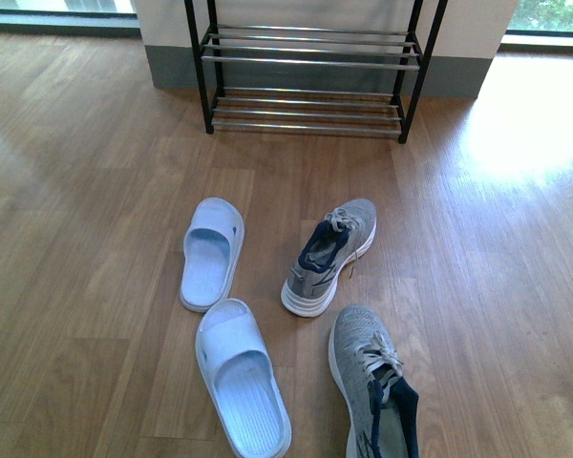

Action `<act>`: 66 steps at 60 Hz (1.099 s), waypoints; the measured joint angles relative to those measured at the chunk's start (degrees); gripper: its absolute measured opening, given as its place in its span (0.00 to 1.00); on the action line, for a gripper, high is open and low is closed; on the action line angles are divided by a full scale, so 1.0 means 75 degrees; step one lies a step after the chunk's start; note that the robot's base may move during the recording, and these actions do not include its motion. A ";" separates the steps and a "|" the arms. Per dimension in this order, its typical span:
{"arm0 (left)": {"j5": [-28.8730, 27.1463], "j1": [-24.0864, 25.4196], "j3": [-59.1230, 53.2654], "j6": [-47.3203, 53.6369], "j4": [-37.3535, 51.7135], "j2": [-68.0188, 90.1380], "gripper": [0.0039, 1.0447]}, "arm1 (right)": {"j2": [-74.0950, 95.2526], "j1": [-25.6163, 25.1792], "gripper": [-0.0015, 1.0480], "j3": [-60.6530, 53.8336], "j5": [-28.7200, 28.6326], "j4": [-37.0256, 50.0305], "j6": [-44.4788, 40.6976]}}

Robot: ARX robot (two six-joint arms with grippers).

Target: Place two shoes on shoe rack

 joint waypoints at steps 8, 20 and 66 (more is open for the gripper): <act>0.0000 0.0000 0.0000 0.0000 0.0000 0.0000 0.91 | 0.0000 0.0000 0.91 0.0000 0.0000 0.0000 0.0003; 0.0000 0.0000 0.0000 0.0000 0.0000 0.0000 0.91 | 0.0000 0.0000 0.91 0.0000 0.0000 0.0000 0.0003; 0.0000 0.0000 0.0000 0.0000 0.0000 0.0000 0.91 | 0.0000 -0.0003 0.91 0.0000 -0.0003 0.0000 0.0000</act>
